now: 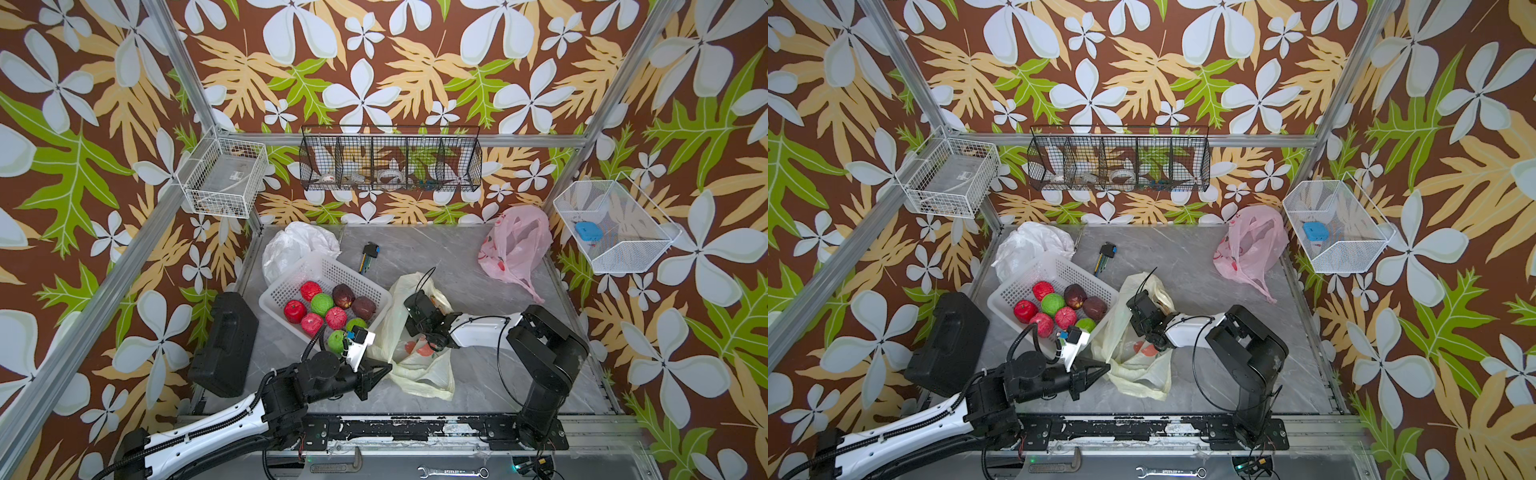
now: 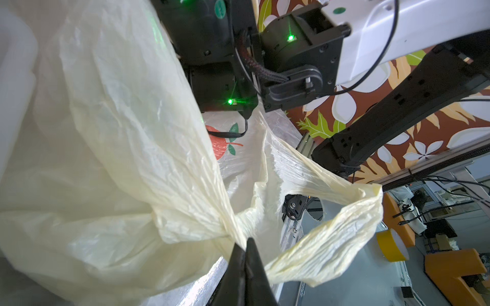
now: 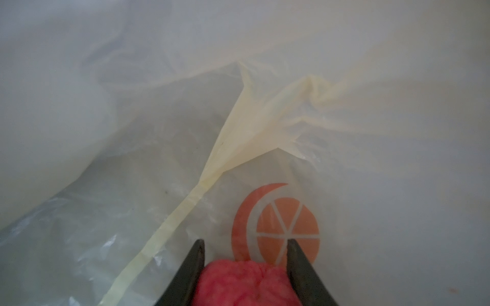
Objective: Untie the knot of a plastic bag & take out the apple
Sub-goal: Pick up the apple from the plastic bag.
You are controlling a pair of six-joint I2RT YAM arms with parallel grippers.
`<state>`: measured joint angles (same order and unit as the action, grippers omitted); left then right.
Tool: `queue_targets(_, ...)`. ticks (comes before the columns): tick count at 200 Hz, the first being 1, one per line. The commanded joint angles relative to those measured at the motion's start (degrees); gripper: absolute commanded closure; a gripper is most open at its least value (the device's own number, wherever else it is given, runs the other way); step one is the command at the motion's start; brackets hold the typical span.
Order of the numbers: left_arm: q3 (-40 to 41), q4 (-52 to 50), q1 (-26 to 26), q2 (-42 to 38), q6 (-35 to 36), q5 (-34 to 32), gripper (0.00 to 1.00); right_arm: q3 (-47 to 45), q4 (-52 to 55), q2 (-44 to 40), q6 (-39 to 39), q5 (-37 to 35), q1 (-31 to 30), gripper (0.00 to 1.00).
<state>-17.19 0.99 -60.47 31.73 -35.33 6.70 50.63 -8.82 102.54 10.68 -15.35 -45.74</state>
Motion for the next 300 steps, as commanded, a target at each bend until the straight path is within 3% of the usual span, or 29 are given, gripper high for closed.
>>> queue_targets(1, 0.74, 0.65, 0.09, 0.08, -0.74, -1.11, 1.00, -0.96, 2.15, -2.61, -0.54, 0.41, -1.39, 0.70)
queue_targets(61, 1.04, 2.24, 0.06, 1.16, -1.62, -7.66, 1.00, 0.94, 10.73, -9.81, 0.06, -4.33, -7.40, 0.73)
queue_targets(156, -1.85, 12.35, 1.09, 12.21, -4.82, -16.66, 1.00, -2.50, 20.46, -22.66, 3.11, 1.45, -10.51, 0.71)
queue_targets(222, -13.80, 16.77, 5.66, 28.81, -2.14, -9.43, 1.00, -7.17, 25.15, -36.63, -0.64, 3.92, -10.51, 0.68)
queue_targets(236, -16.51, 16.68, 5.79, 31.74, -1.73, -7.77, 1.00, -8.54, 25.61, -38.21, -0.27, 0.78, -10.43, 0.67)
queue_targets(264, -19.18, 16.35, 5.80, 33.79, -1.41, -6.17, 1.00, -7.78, 31.20, -35.09, 3.89, -7.49, -8.36, 0.67)
queue_targets(300, -24.82, 7.77, 7.52, 35.82, -0.03, -6.21, 1.00, -5.77, 32.63, -29.65, 1.29, -3.04, -8.54, 0.69)
